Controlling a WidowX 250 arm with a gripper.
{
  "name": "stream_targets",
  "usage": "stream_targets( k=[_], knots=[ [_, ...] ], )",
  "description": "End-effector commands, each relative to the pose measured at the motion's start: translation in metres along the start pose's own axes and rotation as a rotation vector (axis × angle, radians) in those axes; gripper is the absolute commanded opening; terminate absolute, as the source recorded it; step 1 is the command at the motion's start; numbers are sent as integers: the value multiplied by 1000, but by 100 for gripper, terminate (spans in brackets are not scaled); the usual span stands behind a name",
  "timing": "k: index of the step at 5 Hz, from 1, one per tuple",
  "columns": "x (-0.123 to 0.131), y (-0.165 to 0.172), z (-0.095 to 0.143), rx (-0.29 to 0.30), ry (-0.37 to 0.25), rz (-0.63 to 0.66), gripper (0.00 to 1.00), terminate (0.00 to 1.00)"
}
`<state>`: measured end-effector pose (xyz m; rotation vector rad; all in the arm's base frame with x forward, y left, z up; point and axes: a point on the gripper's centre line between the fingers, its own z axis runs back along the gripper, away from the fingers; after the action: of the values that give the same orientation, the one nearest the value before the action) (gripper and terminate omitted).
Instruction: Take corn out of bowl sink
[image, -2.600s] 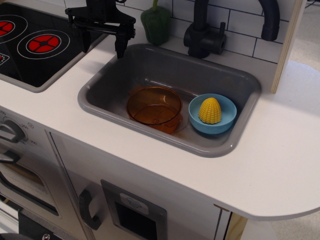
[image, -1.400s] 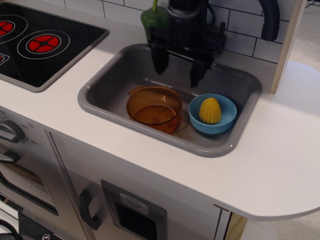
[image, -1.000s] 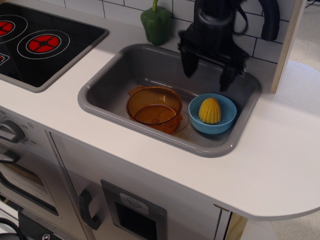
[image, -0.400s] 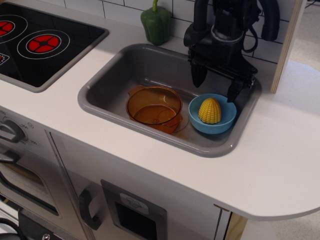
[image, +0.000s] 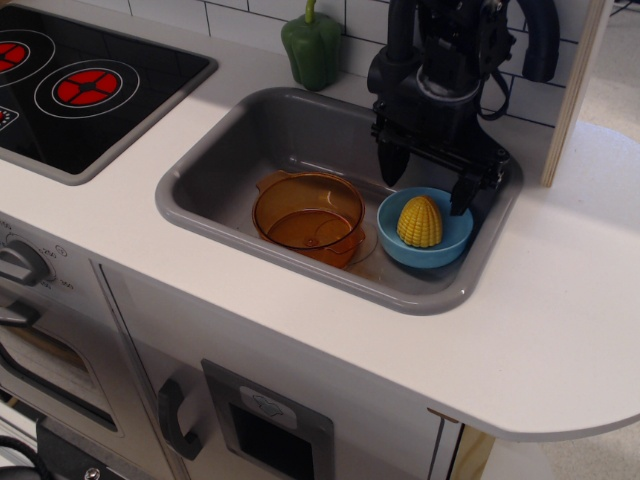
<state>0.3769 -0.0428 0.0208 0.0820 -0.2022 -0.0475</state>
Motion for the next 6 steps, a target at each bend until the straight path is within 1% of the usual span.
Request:
stream_targets(
  k=[1,2,3,4,5,6],
  knots=[
    [-4,-4,-2,29,-29,-4,100,0],
    [-7,-8,-7,32,-20,-8,100,0],
    [-9,-11,-6,31,-23,-12,100,0],
    [-10,-11,-8,44,-18,-4,0,0],
    [-7,-9,-3,34,-22,11,0,0],
    [3,-4,11,-1,-34,54,0,0]
  ],
)
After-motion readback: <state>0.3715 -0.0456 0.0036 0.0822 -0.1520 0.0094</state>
